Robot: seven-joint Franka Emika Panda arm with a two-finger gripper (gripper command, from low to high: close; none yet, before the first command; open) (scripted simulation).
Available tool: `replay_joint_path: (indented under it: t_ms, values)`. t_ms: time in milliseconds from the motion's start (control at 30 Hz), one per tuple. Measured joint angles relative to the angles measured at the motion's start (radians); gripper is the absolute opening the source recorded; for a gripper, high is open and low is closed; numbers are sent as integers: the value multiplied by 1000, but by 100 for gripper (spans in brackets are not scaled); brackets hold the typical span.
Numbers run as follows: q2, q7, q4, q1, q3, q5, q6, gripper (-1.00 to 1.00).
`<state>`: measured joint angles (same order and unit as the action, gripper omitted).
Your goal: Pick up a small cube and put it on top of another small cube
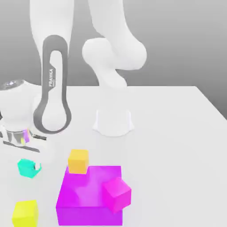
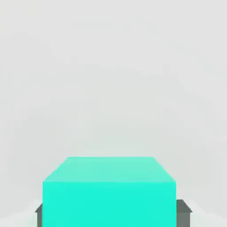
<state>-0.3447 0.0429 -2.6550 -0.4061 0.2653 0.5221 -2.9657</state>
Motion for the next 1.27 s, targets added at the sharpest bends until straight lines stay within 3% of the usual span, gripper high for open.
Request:
replay_joint_path:
  t_ms: [100,433,633,933,1133,1167,1267]
  values:
    - [13,-14,-3,15,19,-18,8,-100]
    - [229,-242,-62,166,231,-336,153,-100]
    - [403,-47,-83,282,168,-412,318,-100]
    - [703,214,-124,369,37,-640,547,-100]
    - [590,272,-168,398,37,-651,385,-100]
    - [566,276,-174,399,39,-648,355,100]
    - [566,276,-174,399,39,-648,355,100]
